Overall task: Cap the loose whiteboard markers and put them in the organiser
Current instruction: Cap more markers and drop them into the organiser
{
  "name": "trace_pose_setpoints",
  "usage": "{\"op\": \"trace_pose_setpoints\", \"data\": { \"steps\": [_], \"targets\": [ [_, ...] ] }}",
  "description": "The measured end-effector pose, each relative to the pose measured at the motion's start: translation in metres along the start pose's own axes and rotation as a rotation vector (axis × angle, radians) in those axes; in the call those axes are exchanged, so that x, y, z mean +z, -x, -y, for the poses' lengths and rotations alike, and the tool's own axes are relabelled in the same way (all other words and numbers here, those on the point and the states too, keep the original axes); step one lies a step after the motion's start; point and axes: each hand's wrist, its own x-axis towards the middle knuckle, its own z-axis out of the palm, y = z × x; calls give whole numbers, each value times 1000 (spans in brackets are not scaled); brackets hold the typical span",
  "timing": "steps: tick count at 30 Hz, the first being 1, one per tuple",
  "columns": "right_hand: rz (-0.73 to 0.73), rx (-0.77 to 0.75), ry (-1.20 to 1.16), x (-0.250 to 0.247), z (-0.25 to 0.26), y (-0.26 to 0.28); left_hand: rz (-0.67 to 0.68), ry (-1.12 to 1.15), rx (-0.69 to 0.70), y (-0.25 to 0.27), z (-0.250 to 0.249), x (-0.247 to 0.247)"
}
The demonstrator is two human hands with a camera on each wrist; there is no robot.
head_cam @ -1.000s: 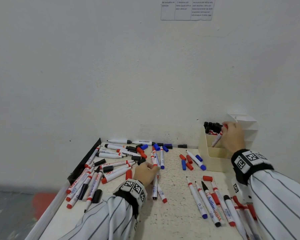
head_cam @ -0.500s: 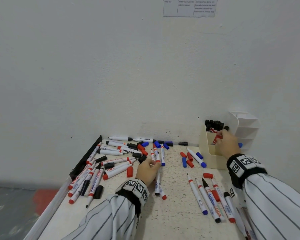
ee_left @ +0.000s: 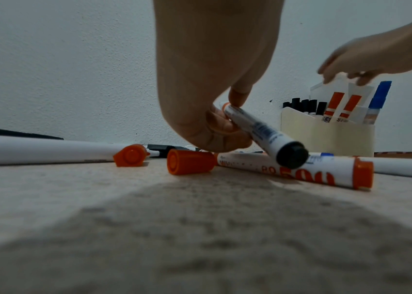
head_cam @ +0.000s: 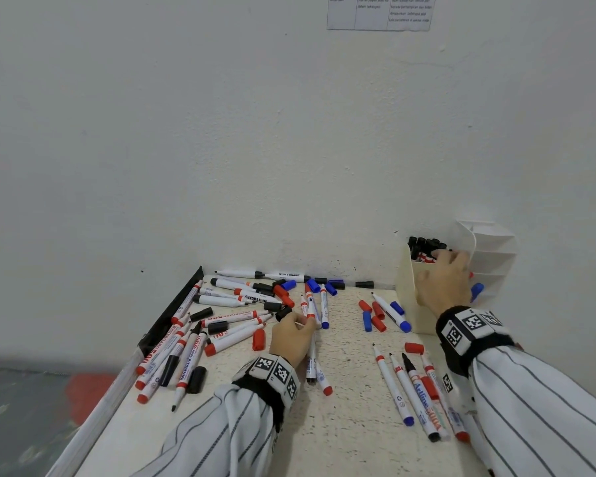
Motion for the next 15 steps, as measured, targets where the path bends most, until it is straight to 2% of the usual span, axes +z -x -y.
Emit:
{"op": "trace_pose_setpoints", "data": {
  "steps": [3,5,9,11,15],
  "targets": [
    [47,-200,-101,8,20,4,-5,13,-1,-2,2,0],
    [220,-262,-145,21,34,5,10,7,-7,-3,3,1],
    [614,-173,-162,53,57,8,44,-7,-10,-5,4,3],
    [711,-137,-127,70,65,10,62,-17,-16,-6,5,4],
    [807,-147,-8,95,81,11,58,-25,-3,-9,8,6]
  ]
}}
